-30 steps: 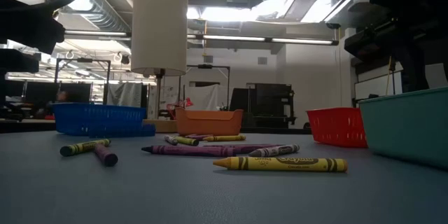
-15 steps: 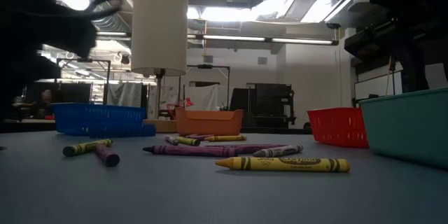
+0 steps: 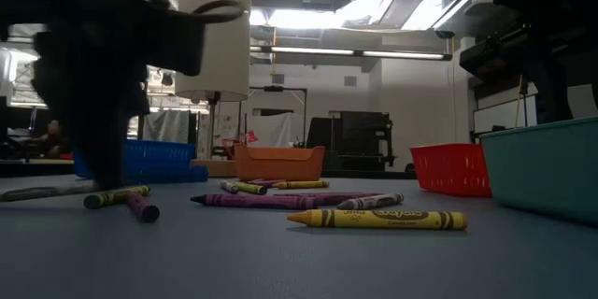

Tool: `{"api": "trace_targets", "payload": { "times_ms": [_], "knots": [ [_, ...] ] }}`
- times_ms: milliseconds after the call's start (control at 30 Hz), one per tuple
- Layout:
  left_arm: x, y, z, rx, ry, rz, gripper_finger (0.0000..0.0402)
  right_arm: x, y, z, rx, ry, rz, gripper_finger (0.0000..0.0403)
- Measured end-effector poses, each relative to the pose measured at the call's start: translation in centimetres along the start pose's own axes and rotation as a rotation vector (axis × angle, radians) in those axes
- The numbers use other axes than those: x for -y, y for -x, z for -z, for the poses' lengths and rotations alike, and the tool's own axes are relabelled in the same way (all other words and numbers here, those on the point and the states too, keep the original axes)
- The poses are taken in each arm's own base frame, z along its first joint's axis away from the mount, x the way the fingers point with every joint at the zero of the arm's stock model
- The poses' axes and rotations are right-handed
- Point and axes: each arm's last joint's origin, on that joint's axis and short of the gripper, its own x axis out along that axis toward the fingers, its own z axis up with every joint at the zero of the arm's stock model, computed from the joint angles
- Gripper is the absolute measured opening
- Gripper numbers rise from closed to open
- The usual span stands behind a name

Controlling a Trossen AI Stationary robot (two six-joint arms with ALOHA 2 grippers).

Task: Sort crayons
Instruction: Put the gray crayon into the orange bin

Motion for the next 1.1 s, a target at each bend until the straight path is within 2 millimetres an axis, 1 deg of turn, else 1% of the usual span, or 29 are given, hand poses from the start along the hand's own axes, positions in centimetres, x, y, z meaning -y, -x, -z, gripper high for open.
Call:
{"api": "trace_targets", "payload": {
  "times_ms": [167, 267, 367, 467, 633, 800, 933, 1100],
  "knots": [
    [-0.5, 0.0, -1.3, 0.01, 0.001, 0.056, 0.0, 0.0, 0.0, 0.0, 0.0, 0.002, 0.0, 0.012],
    [-0.7, 0.4, -2.4, 0.035, -0.027, 0.066, 0.0, 0.0, 0.0, 0.0, 0.0, 0.002, 0.0, 0.012],
    [-0.6, 1.1, -4.0, 0.091, -0.082, 0.074, 0.0, 0.0, 0.0, 0.0, 0.0, 0.002, 0.0, 0.012],
    [-0.6, 2.2, -6.1, 0.175, -0.154, 0.053, 0.0, 0.0, 0.0, 0.0, 0.0, 0.003, 0.0, 0.012],
    [-1.5, 4.0, -9.3, 0.325, -0.246, -0.065, 0.0, 0.0, 0.0, 0.0, 0.0, 0.003, 0.0, 0.012],
    [-3.7, 5.3, -12.2, 0.421, -0.294, -0.231, 0.0, 0.0, 0.0, 0.0, 0.0, 0.004, 0.0, 0.012],
    [-6.4, 5.8, -14.4, 0.495, -0.304, -0.332, 0.0, 0.0, 0.0, 0.0, 0.0, 0.004, 0.0, 0.012],
    [-10.0, 6.6, -16.8, 0.571, -0.269, -0.391, 0.0, 0.0, 0.0, 0.0, 0.0, 0.004, 0.0, 0.012]
  ]
}}
